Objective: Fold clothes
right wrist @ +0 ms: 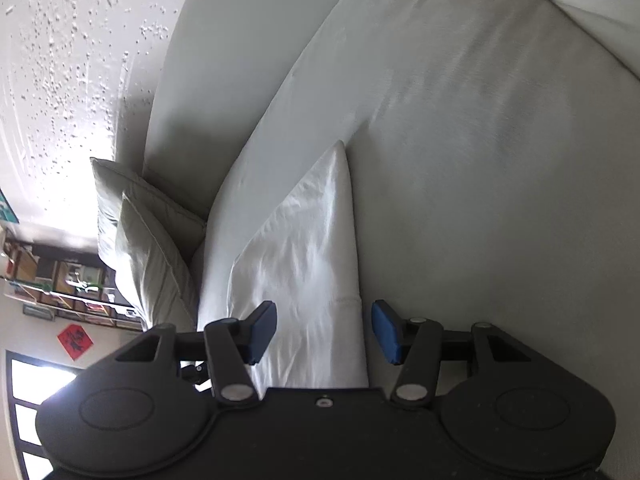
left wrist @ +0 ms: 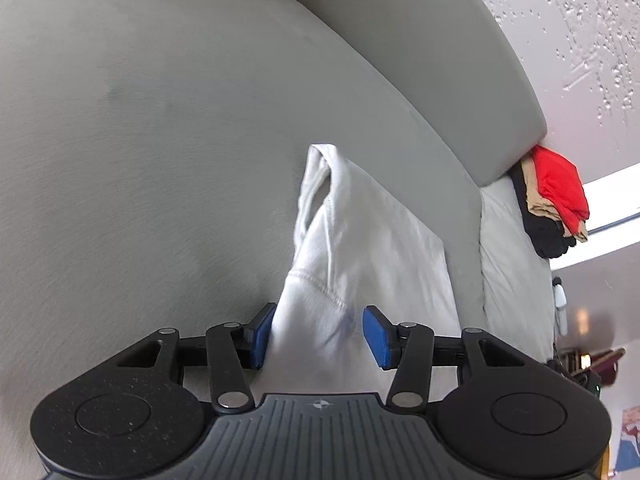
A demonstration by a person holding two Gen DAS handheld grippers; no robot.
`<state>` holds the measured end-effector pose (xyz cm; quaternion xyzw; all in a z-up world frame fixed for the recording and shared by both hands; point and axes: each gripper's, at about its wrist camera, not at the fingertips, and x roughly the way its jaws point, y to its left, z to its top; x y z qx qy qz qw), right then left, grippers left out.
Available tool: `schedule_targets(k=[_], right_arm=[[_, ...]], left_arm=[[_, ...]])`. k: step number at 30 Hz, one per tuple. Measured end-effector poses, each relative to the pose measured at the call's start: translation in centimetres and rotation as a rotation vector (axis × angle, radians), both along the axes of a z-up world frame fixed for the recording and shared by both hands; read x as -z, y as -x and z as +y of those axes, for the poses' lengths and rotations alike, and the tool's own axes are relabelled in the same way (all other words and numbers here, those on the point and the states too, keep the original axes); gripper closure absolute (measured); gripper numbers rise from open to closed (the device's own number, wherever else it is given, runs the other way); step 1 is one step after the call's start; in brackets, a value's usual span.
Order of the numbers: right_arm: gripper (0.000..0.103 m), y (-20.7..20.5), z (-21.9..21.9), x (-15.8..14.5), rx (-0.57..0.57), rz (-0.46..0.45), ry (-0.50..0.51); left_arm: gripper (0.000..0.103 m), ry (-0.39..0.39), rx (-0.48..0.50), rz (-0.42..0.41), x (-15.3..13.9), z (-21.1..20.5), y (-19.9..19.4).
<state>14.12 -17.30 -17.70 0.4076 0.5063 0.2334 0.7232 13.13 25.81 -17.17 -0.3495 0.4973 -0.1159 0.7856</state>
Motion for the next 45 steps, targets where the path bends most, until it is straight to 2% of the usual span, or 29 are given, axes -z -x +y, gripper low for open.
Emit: schedule_targets(k=[2,3,4,6,9,12,14,15,17,18,21,24,25,31,34,37,39,42,45], right_arm=[[0.058,-0.9,0.7,0.1,-0.006,0.008,0.023],[0.063,-1.5,1.0,0.2,-0.013,0.018,0.037],[0.067,-2.0,1.3,0.3,-0.021,0.033,0.044],[0.067,-2.9,1.8,0.7,-0.041,0.054,0.039],[0.067,-4.3,2.7,1.2,-0.071,0.085,0.027],[0.07,-5.0,3.4,1.6,-0.071,0.046,0.014],[0.086,-4.8,3.3,1.8,-0.035,0.029,0.039],[0.097,-4.7,3.2,1.9,-0.014,0.022,0.053],[0.096,-3.4,3.5,0.9,-0.014,-0.066,0.111],[0.097,-2.5,3.8,-0.1,-0.022,-0.129,0.171],[0.097,1.0,3.8,-4.1,-0.031,-0.299,0.275],[0.097,5.2,1.5,-8.4,0.022,-0.424,0.295],[0.097,6.8,0.3,-9.7,0.048,-0.461,0.295],[0.097,16.0,-8.5,-16.9,0.255,-0.643,0.298],[0.097,20.4,-13.0,-19.0,0.372,-0.705,0.369],[0.097,22.5,-18.2,-19.8,0.482,-0.694,0.44],[0.097,23.0,-21.9,-19.6,0.548,-0.66,0.458],[0.097,22.4,-26.7,-18.5,0.622,-0.618,0.484],[0.098,20.7,-29.9,-17.6,0.659,-0.595,0.499]], left_arm=[[0.059,0.028,0.018,0.002,0.3,-0.5,-1.0],[0.062,0.039,0.035,-0.058,0.1,-0.6,-1.3],[0.066,0.051,0.043,-0.056,-0.1,-0.7,-1.6],[0.071,0.079,0.052,-0.039,-0.1,-1.1,-2.2],[0.071,0.122,0.063,-0.015,0.0,-2.0,-3.2],[0.073,0.111,0.058,0.002,-0.4,-3.2,-3.9],[0.088,0.06,0.052,-0.01,-1.4,-3.8,-3.5],[0.09,-0.017,0.014,0.012,-2.4,-4.2,-3.0],[0.094,-0.129,0.025,-0.046,-4.3,-5.7,-1.7],[0.095,-0.185,0.033,-0.077,-5.3,-6.4,-1.0],[0.096,-0.374,0.081,-0.239,-9.3,-10.4,2.0],[0.096,-0.481,0.089,-0.425,-13.3,-14.0,6.5],[0.096,-0.49,0.092,-0.479,-14.5,-15.1,7.9],[0.095,-0.466,0.163,-0.741,-19.4,-23.8,14.7],[0.095,-0.409,0.19,-0.799,-19.8,-29.5,16.1],[0.095,-0.357,0.285,-0.81,-19.2,-35.9,15.5],[0.095,-0.332,0.321,-0.787,-18.4,-39.5,14.1],[0.095,-0.294,0.373,-0.75,-17.1,-44.9,12.0],[0.095,-0.297,0.392,-0.709,-15.7,-49.7,7.9]])
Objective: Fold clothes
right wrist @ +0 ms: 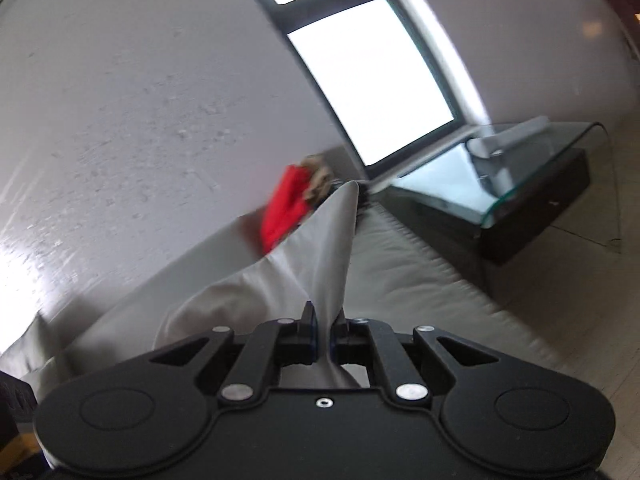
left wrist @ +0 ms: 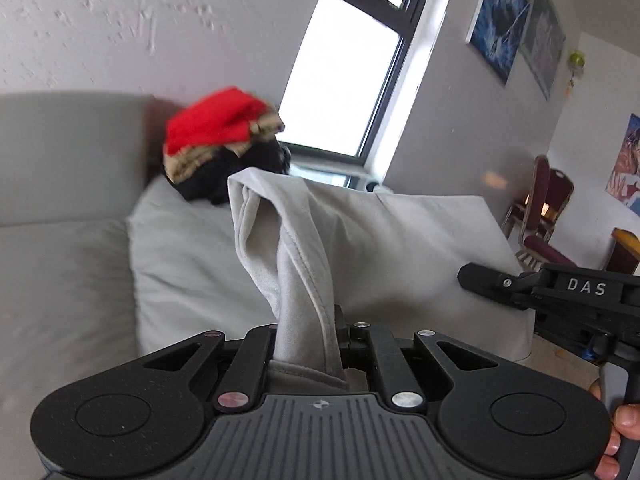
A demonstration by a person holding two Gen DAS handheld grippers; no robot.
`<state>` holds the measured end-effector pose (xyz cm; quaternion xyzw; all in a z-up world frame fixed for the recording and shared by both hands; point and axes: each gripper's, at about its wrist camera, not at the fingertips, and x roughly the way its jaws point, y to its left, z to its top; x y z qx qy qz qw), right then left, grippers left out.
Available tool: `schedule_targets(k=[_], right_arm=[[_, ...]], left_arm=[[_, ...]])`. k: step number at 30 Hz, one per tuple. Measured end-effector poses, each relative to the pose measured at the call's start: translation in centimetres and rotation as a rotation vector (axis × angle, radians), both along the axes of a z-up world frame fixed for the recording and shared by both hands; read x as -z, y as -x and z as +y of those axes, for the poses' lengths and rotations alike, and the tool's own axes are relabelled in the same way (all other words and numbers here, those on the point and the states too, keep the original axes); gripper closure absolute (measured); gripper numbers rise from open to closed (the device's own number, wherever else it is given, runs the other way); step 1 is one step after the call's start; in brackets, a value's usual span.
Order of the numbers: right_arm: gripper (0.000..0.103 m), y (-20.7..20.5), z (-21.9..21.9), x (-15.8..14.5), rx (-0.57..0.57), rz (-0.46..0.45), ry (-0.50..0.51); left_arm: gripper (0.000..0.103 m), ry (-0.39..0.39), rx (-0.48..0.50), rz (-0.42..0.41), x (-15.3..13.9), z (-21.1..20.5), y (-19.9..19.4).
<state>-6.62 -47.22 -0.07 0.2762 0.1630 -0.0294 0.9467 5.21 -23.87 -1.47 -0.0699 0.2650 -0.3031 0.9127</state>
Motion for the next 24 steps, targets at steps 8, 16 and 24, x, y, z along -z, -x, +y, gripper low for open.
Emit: schedule_targets(k=[8,16,24], right_arm=[[0.098,-7.7,-2.5,2.1,0.039,0.032,0.051],[0.058,-12.4,-4.2,7.2,0.121,0.26,0.179],[0.055,-7.6,-3.7,5.0,0.069,0.188,0.148]], left_arm=[[0.092,0.004,-0.03,0.026,1.2,-3.9,-6.1],[0.076,-0.195,-0.218,0.117,5.8,-2.9,-11.5],[0.085,-0.211,-0.107,0.09,3.9,-1.4,-8.3]])
